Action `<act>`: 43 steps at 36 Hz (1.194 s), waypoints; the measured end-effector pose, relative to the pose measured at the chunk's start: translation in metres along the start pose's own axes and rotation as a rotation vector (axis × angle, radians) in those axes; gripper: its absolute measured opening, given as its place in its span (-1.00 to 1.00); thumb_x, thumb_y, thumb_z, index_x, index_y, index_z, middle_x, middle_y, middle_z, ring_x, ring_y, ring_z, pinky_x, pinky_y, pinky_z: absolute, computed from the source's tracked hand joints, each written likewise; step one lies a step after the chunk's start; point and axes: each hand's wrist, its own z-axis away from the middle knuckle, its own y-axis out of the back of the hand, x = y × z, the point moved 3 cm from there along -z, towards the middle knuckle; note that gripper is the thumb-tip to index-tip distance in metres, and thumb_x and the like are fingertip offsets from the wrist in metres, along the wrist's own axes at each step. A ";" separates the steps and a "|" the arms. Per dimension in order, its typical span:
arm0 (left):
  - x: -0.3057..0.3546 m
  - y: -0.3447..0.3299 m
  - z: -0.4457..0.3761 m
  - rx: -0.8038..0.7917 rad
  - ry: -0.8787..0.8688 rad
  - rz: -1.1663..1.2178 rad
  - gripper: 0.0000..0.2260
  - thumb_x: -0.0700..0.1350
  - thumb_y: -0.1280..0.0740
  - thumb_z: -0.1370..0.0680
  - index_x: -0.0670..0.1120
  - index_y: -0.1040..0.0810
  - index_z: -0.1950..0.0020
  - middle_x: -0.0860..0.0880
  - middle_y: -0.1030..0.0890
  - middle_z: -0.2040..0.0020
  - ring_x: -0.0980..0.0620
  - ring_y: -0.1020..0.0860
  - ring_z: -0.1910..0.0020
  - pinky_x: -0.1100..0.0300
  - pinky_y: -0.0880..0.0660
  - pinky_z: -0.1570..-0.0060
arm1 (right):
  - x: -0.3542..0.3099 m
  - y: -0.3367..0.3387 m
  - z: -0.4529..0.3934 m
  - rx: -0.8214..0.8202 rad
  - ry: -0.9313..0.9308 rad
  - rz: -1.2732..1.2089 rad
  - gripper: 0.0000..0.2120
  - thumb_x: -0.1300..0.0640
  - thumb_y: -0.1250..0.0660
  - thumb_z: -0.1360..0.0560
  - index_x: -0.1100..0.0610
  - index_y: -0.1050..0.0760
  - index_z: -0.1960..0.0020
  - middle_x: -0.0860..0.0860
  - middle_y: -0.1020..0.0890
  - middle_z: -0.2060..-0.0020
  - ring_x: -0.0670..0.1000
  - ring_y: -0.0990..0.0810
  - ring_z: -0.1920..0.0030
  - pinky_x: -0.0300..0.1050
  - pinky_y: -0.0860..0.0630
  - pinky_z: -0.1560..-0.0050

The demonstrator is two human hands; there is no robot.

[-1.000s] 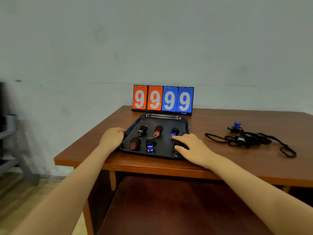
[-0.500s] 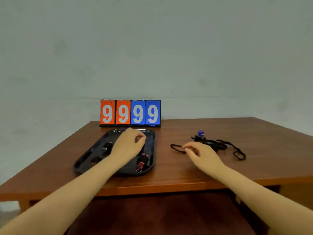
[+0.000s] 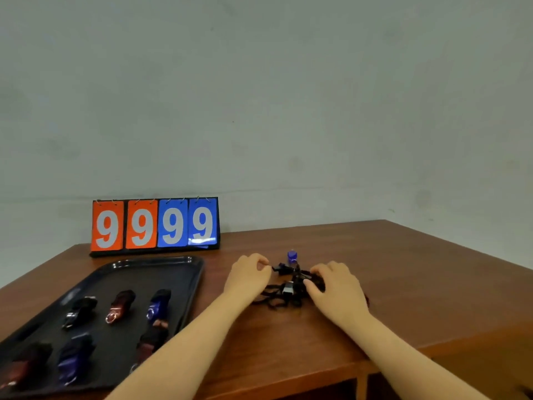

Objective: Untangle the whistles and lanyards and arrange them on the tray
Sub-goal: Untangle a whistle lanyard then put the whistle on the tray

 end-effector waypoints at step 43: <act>0.024 0.036 -0.034 0.390 0.204 1.285 -0.90 -0.08 -0.25 -0.60 0.03 -0.54 0.07 -0.03 -0.58 -0.01 0.06 -0.59 0.10 0.11 -0.51 -0.08 | -0.050 -0.019 -0.068 -0.257 0.112 -0.717 -0.66 0.01 -0.24 -0.60 0.11 -0.49 0.31 -0.08 -0.55 0.45 -0.07 -0.56 0.33 -0.27 -0.46 0.23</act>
